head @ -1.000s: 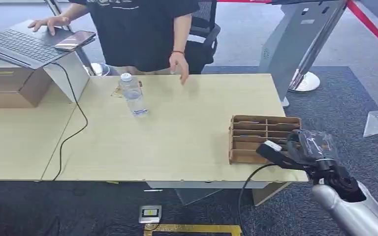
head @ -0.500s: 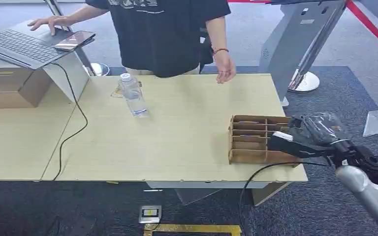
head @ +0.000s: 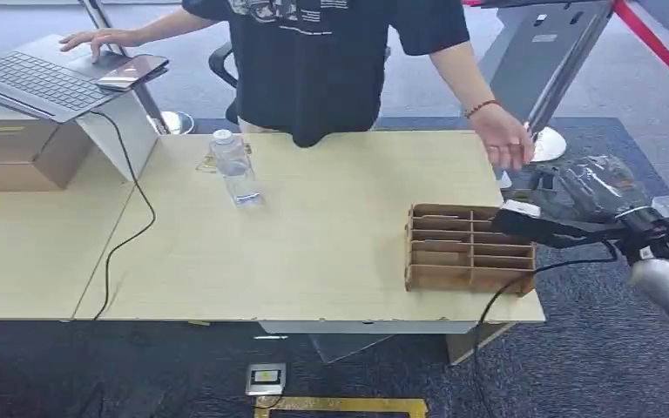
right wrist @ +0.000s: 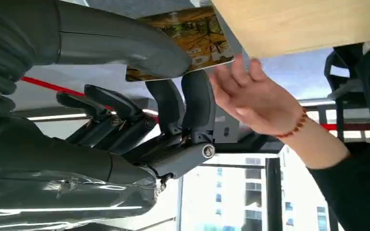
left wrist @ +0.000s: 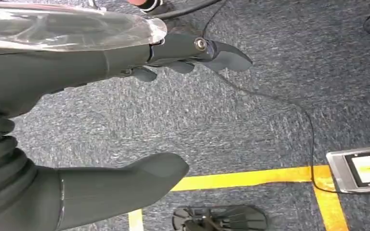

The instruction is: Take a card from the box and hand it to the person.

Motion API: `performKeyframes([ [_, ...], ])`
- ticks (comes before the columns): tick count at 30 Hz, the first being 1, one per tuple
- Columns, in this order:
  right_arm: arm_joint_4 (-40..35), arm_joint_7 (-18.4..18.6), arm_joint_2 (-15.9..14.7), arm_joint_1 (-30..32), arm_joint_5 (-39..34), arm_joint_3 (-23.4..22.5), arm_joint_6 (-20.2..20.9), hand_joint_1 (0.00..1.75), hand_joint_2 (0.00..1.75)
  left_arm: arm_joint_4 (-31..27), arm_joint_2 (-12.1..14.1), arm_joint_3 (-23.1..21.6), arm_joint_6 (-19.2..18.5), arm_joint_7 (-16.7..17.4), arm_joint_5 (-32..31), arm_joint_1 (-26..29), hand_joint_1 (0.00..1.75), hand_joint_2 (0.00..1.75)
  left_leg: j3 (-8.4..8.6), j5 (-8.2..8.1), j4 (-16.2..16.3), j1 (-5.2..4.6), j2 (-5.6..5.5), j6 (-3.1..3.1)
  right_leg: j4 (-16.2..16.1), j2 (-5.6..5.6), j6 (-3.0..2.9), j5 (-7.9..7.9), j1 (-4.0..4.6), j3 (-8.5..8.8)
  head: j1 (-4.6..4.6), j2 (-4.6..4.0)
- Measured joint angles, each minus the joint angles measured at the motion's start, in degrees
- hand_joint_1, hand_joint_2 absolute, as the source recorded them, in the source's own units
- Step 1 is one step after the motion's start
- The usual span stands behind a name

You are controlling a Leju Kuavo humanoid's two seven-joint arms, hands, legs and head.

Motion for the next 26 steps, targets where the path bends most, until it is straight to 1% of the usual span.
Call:
performKeyframes([
  [4, -1.0, 0.8, -0.9, -4.1, 1.0, 1.4, -0.3, 1.75, 1.75, 0.0, 0.1, 0.0, 0.1, -0.1, 0.3, 0.0, 0.0, 1.75, 0.01, 0.0, 0.0, 0.01, 0.01, 0.0, 0.0, 0.01, -0.01, 0.0, 0.01, 0.0, 0.0, 0.0],
  [8, -1.1, 2.1, -1.0, -6.9, 2.8, 2.8, -2.5, 1.75, 1.75, 0.0, 0.1, 0.0, 0.2, -0.1, 0.3, 0.0, 0.0, 1.75, 0.01, 0.01, 0.0, 0.01, -0.01, 0.0, 0.0, 0.01, -0.01, 0.01, 0.01, 0.0, -0.02, 0.0],
  [15, -0.5, 4.7, -1.0, -9.9, 7.3, 5.0, -8.3, 1.75, 1.75, 0.0, 0.0, 0.0, 0.2, -0.1, 0.1, 0.0, 0.0, 1.75, -0.05, 0.01, 0.0, 0.01, -0.01, 0.0, 0.0, -0.01, -0.01, 0.01, 0.01, 0.01, 0.0, 0.0],
  [19, 1.8, 7.2, -0.6, -12.4, 12.7, 6.8, -12.7, 1.75, 1.75, 0.0, 0.0, 0.0, 0.2, -0.1, -0.3, -0.3, 0.0, 1.75, -0.05, 0.01, 0.0, 0.01, -0.07, 0.0, 0.0, -0.06, -0.01, 0.01, 0.01, 0.01, 0.0, 0.0],
  [24, 4.8, 8.5, 0.5, -13.5, 16.2, 8.5, -15.1, 1.75, 1.75, 0.0, -0.1, 0.0, 0.2, 0.2, -0.7, -0.5, 0.0, 1.75, -0.07, 0.01, 0.0, 0.01, -0.08, -0.01, 0.0, -0.07, -0.01, 0.01, 0.01, 0.01, 0.0, 0.0],
  [25, 5.7, 8.6, 0.8, -13.8, 17.1, 8.9, -15.4, 1.24, 1.75, 0.0, -0.1, 0.0, 0.1, 0.3, -0.8, -0.6, 0.0, 1.75, -0.06, 0.02, 0.0, 0.01, -0.08, -0.01, 0.0, -0.07, -0.01, 0.01, 0.01, 0.01, 0.0, 0.0],
  [26, 6.6, 8.9, 1.1, -14.1, 17.8, 9.3, -15.6, 0.0, 1.75, 0.0, -0.1, 0.0, 0.1, 0.5, -0.8, -0.6, 0.0, 1.75, -0.06, 0.02, 0.0, 0.01, -0.09, -0.01, 0.0, -0.08, -0.01, 0.01, 0.01, 0.01, -0.02, 0.0],
])
